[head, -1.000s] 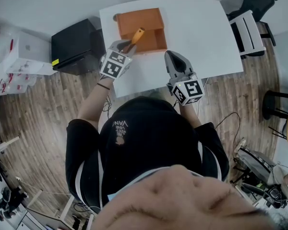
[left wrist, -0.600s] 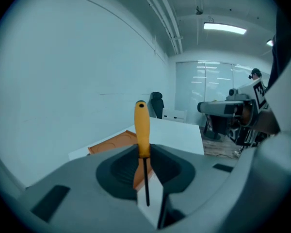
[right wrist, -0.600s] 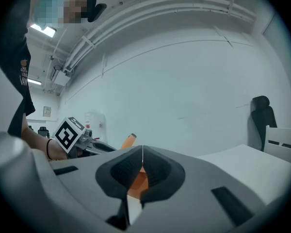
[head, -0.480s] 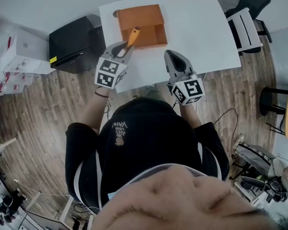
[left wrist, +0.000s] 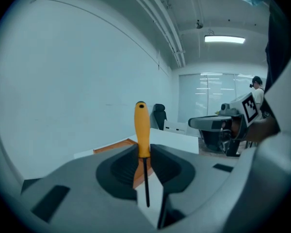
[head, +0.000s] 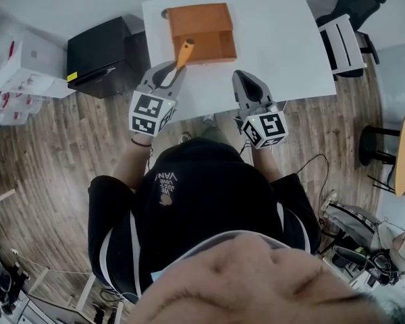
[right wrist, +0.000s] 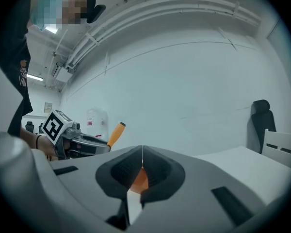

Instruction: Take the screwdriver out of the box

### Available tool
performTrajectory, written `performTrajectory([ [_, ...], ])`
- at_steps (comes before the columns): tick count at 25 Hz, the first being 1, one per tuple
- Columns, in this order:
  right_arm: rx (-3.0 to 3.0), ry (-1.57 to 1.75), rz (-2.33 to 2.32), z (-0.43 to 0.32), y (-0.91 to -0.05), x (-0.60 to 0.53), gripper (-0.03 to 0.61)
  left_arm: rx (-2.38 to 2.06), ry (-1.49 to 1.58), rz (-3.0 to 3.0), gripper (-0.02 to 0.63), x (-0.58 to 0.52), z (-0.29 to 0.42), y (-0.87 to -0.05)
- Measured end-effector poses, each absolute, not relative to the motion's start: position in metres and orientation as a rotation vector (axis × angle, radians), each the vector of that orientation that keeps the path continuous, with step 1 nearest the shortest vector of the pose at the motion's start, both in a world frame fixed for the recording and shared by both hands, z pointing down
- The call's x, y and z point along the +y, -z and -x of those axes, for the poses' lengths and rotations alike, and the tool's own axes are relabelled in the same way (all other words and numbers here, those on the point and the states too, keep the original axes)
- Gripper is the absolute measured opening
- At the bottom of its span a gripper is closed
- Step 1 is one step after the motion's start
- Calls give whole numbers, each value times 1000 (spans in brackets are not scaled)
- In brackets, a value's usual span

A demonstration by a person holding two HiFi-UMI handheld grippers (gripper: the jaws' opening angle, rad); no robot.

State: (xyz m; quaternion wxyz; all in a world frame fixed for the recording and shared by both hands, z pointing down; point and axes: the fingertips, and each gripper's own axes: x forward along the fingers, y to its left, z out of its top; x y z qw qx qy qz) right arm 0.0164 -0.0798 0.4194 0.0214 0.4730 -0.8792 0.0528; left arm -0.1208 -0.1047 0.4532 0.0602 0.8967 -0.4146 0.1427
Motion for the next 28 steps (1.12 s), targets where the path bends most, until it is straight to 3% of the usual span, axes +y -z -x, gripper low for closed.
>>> performTrajectory([
  [28, -2677, -246, -1456, -9, -438, -66, 12, -1229, -203, -2670, 83, -54, 140, -432],
])
